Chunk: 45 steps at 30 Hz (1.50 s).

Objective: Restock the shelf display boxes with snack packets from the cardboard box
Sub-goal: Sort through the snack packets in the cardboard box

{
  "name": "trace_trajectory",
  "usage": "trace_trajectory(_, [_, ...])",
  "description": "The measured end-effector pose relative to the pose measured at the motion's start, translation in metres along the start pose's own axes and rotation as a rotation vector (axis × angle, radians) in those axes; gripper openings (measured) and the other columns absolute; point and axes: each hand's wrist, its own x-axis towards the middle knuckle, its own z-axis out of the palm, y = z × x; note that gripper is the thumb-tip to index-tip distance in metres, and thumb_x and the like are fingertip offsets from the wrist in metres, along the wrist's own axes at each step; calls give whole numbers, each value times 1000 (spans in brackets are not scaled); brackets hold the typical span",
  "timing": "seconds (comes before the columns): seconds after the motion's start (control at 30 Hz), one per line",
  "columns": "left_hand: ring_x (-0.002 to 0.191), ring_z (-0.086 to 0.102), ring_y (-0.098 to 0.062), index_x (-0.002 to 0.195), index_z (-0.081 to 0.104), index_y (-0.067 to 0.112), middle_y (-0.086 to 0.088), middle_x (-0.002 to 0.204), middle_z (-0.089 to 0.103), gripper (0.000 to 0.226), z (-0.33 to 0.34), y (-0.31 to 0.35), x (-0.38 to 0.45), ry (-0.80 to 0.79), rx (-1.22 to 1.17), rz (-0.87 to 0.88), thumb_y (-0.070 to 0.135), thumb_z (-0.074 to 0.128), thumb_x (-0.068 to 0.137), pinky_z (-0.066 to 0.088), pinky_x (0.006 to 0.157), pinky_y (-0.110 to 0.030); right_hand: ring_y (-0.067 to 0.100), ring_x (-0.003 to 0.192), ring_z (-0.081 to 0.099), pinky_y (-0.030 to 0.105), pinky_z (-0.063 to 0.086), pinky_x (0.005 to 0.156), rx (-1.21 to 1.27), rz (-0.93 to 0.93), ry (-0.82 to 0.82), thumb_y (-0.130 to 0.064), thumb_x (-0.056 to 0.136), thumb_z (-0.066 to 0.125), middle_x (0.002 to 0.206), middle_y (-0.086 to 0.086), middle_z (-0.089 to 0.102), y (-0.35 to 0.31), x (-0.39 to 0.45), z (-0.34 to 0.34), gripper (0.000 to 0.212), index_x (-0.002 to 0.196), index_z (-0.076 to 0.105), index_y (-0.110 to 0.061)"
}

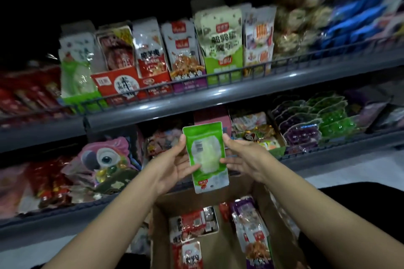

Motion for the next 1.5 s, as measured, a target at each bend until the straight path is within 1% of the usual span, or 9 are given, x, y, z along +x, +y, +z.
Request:
trace_trajectory(0.2, [90,70,-25,92,61,4,-17,100,70,44,-4,19,-17,-130,-88,133,43,55,72,57,81,-38,19,82,66,29,54,79,52,-34,-147,-34,86,57,78,4,68,-37,-12,5,28,90,65,-7])
trace_trajectory(0.27, [98,68,-24,86,64,2,-17,102,71,41,-2,20,-17,-152,9,193,40,55,74,57,83,-35,9,68,67,21,54,69,35,-58,-179,-33,84,58,69,1,69,-42,-15,2,29,89,69,-7])
trace_trajectory(0.37, [104,65,-24,95,67,1,-14,104,71,31,3,20,-15,-142,166,317,22,59,73,55,85,-30,-1,51,59,10,46,52,-4,-170,-183,-8,85,60,69,-3,68,-44,-16,2,11,93,68,-8])
trace_trajectory(0.5, [110,62,-12,107,66,12,-1,113,69,37,9,22,-12,-91,323,495,-1,67,72,54,86,-23,8,74,60,15,51,70,-177,-390,-85,6,75,69,81,0,63,-41,-11,7,30,92,69,-18])
trace_trajectory(0.63, [120,51,0,111,60,32,14,134,50,56,21,22,-11,-21,421,622,-13,64,78,52,85,-17,10,77,53,12,48,68,-258,-545,8,9,74,70,85,-3,60,-38,-11,10,42,90,68,-29])
trace_trajectory(0.8, [116,55,-8,134,46,27,10,125,56,73,25,25,-1,13,228,529,-11,67,76,56,78,-24,4,76,53,12,46,67,-357,-691,111,4,80,67,95,-3,60,-41,-10,16,44,98,67,-37])
trace_trajectory(0.97, [81,70,-20,109,65,3,-11,96,73,32,28,35,0,-105,112,325,5,63,78,58,73,-33,7,84,57,13,48,74,-323,-789,152,4,81,66,100,-1,56,-47,-13,23,46,97,66,-38])
trace_trajectory(1.27, [84,71,-24,104,68,9,-12,94,73,24,16,55,8,-57,161,436,2,64,81,58,75,-37,9,72,62,20,53,65,-141,-703,154,2,79,69,95,7,57,-60,-1,44,55,120,46,-28])
trace_trajectory(1.5, [82,71,-26,99,68,14,-9,91,74,21,-18,93,3,24,137,554,3,65,82,59,71,-41,8,72,67,15,47,53,-338,-607,-79,-9,83,66,91,5,72,-122,15,93,13,96,64,-10])
